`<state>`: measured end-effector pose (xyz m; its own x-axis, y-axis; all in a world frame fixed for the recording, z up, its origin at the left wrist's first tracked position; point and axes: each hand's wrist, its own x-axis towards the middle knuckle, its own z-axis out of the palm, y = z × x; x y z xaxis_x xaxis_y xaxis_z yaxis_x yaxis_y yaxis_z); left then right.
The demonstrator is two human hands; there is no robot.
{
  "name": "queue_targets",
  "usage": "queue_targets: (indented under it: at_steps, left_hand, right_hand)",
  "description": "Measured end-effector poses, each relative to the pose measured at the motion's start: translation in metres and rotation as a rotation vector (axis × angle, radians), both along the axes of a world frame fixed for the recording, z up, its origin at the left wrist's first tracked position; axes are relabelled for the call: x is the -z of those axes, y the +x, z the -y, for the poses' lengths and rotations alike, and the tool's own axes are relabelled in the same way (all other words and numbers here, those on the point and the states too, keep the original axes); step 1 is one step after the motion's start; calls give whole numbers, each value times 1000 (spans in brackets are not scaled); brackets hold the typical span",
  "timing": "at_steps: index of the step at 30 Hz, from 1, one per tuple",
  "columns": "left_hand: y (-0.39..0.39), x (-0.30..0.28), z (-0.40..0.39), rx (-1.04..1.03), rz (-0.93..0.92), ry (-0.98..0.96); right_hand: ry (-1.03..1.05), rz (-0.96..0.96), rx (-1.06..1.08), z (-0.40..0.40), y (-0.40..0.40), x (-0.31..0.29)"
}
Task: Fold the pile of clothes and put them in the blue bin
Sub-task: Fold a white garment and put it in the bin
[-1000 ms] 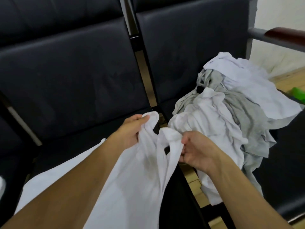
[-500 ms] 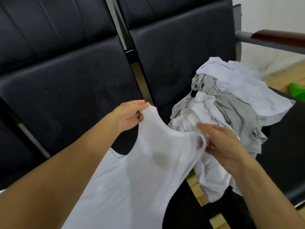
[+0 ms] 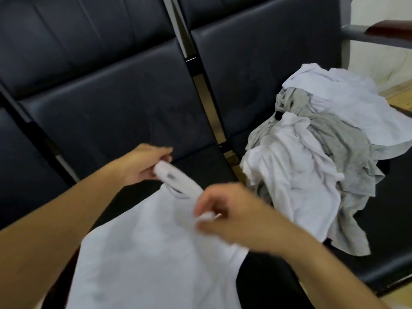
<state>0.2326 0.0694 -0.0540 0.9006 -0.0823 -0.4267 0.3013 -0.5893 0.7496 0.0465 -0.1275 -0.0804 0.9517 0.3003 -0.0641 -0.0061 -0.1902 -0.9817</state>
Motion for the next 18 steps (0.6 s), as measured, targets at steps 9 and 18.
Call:
queue_targets:
  at_steps: [9, 18]
  left_hand:
    - [-27, 55, -133, 677, 58, 710]
    - [-4, 115, -24, 962, 257, 645]
  right_hand:
    - [-870, -228, -130, -21, -14, 50]
    - [-1018, -250, -166, -61, -19, 81]
